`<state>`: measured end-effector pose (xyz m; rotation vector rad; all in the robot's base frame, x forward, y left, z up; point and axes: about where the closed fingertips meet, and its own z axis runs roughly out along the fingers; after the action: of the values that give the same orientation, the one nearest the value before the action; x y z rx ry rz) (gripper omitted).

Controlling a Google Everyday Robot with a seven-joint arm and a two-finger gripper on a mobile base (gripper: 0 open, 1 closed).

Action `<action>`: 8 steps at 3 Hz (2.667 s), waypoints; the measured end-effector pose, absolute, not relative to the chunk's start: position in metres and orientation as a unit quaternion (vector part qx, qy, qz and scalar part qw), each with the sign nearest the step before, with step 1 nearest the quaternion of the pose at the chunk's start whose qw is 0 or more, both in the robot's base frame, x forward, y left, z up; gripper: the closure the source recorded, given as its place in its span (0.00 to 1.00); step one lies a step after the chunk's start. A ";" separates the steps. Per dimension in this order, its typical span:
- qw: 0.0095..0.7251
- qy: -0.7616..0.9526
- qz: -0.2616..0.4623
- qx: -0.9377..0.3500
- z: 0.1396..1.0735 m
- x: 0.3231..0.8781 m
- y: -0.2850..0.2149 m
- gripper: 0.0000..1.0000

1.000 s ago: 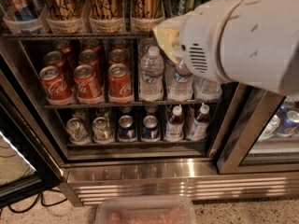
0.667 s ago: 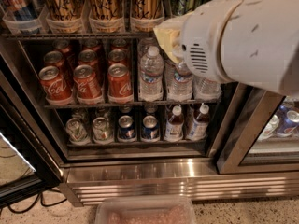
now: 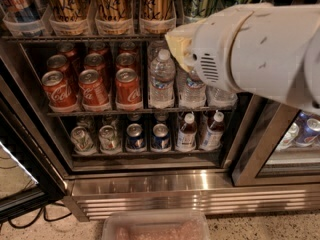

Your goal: Pick orange can from top shelf of fridge

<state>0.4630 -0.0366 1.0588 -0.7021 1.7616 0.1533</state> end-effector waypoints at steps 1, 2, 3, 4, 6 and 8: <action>0.580 0.756 0.065 -0.296 1.048 0.470 -0.040 0.18; 0.579 0.759 0.064 -0.292 1.039 0.477 -0.044 0.00; 0.583 0.755 0.060 -0.294 1.035 0.486 -0.045 0.11; 0.595 0.744 0.052 -0.299 1.037 0.497 -0.044 0.15; 0.617 0.726 0.051 -0.299 1.048 0.512 -0.038 0.26; 0.627 0.720 0.051 -0.294 1.056 0.510 -0.035 0.21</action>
Offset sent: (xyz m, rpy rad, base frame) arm 0.0287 -0.0220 -0.0501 0.0149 0.0469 -0.0378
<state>0.5104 -0.0349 1.0557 -0.6731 1.6517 0.1159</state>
